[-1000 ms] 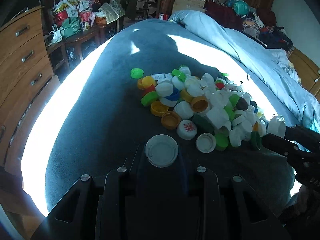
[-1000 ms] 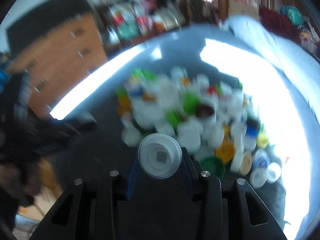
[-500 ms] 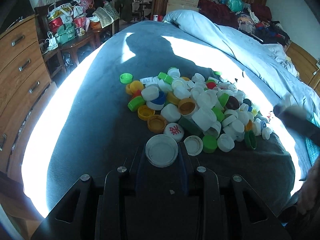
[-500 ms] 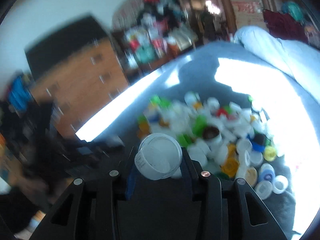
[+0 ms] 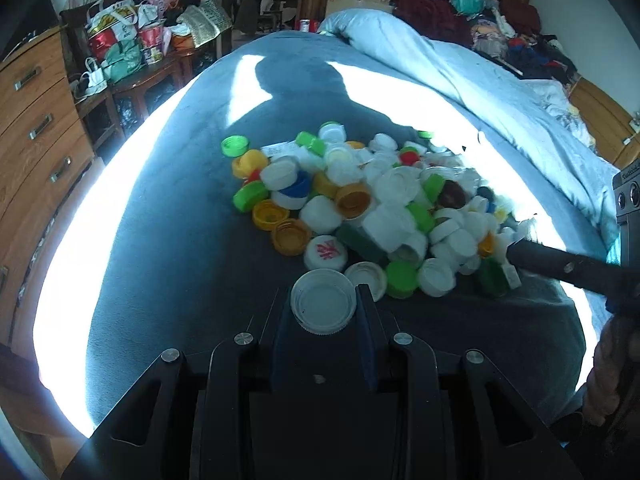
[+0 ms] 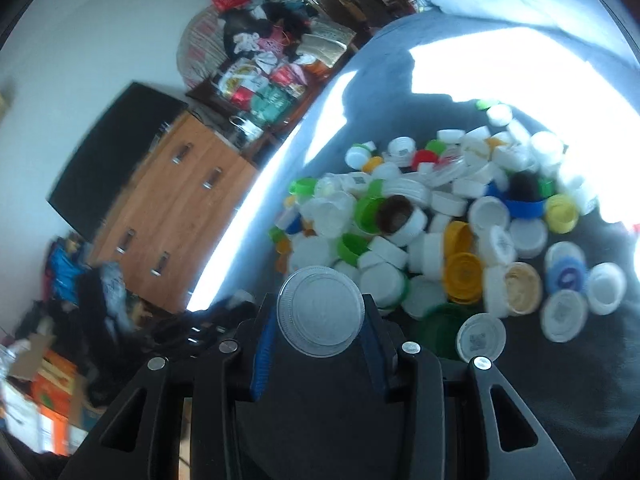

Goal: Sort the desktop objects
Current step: 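Carry the held white caps in both grippers over the blue basket, then open both grippers to drop the caps into the basket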

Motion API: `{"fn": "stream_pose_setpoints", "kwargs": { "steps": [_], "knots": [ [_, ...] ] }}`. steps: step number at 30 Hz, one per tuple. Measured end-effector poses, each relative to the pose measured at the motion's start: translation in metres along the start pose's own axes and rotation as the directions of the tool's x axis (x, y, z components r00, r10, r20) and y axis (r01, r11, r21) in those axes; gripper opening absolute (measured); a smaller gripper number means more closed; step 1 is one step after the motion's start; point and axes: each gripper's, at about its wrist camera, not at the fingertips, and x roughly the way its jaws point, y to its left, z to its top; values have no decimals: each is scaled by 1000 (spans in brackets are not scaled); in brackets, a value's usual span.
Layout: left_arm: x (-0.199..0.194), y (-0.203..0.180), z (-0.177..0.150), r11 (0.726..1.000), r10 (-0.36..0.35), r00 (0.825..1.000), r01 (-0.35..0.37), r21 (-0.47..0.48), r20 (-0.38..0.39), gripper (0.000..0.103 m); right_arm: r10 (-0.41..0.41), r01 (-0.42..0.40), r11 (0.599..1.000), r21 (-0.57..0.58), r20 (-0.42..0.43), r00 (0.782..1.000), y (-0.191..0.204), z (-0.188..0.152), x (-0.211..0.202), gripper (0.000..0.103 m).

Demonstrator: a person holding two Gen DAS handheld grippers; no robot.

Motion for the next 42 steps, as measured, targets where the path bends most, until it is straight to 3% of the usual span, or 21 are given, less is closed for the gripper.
{"fn": "stream_pose_setpoints", "kwargs": {
  "steps": [4,10,16,19,25,31,34,37,40,42],
  "knots": [
    [-16,-26,6,998,-60,998,59,32,32,26,-212,219,966,-137,64,975,8,-2,-38,43],
    [-42,-91,28,985,-155,984,146,96,93,26,-388,427,888,-172,218,895,-12,-2,-133,43],
    [-63,-190,49,952,-234,964,201,232,126,26,-512,558,828,-56,329,793,-56,-8,-239,43],
    [-71,-245,53,926,-266,955,216,311,130,26,-573,607,794,30,369,731,-82,-18,-297,43],
    [-93,-361,58,847,-355,927,264,462,119,26,-680,675,718,172,382,626,-129,-48,-386,43],
    [-114,-491,45,703,-464,884,330,630,54,26,-758,706,645,293,361,543,-169,-86,-455,43],
    [-116,-548,33,637,-499,867,366,679,1,26,-786,713,615,337,339,517,-189,-101,-479,43],
    [-112,-593,23,591,-516,855,402,699,-55,26,-806,715,591,373,318,500,-202,-112,-495,43],
    [-101,-623,16,569,-514,850,439,695,-115,26,-818,714,575,400,286,499,-216,-122,-502,43],
    [-93,-633,13,568,-495,857,442,694,-140,26,-821,712,571,409,269,504,-224,-127,-502,43]
  ]
}}
